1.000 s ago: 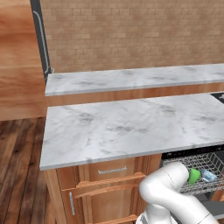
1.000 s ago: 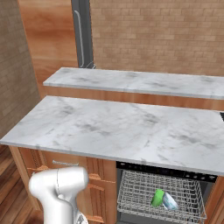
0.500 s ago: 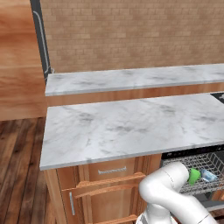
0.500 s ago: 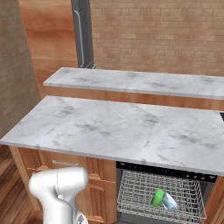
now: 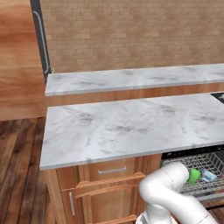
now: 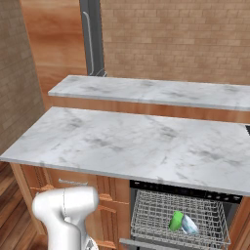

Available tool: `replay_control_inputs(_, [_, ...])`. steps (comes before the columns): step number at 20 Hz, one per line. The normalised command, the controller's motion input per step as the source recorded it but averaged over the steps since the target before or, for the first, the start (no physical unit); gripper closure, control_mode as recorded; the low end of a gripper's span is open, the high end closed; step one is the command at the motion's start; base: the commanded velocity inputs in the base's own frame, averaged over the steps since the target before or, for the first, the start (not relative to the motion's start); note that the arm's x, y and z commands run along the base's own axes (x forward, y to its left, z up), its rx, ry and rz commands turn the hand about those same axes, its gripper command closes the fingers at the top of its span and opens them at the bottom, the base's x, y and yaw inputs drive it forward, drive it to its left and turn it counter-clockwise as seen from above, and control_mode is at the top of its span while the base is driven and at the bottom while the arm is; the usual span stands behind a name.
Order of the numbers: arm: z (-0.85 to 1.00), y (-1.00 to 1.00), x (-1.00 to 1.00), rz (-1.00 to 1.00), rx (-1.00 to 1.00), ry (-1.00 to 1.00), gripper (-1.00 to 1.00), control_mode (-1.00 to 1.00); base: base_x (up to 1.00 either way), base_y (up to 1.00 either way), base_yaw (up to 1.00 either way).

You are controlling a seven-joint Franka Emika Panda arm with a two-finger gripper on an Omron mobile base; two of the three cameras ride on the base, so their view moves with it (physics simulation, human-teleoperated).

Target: Pick up the cup and bowl from the counter, place them in the dishwasher, and close the dishwasher door.

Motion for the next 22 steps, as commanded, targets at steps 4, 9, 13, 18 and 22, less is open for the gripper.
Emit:
replay_control_inputs(4, [-0.21, -0.03, 0.67, 0.05, 0.0, -0.26, -1.0, -1.0, 0.0, 0.0, 0.0])
replay_control_inputs(9, [-0.3, -0.05, 0.55, 0.05, 0.0, -0.24, -1.0, -1.0, 0.0, 0.0, 0.0])
replay_control_inputs(13, [-0.35, -0.09, 0.59, 0.04, 0.0, -0.23, -1.0, -1.0, 0.0, 0.0, 0.0])
replay_control_inputs(18, [-0.44, -0.1, 0.63, 0.04, 0.0, -0.22, -1.0, -1.0, 0.0, 0.0, 0.0])
replay_control_inputs(22, [-0.5, -0.08, 0.64, 0.04, 0.0, -0.21, -1.0, -1.0, 0.0, 0.0, 0.0])
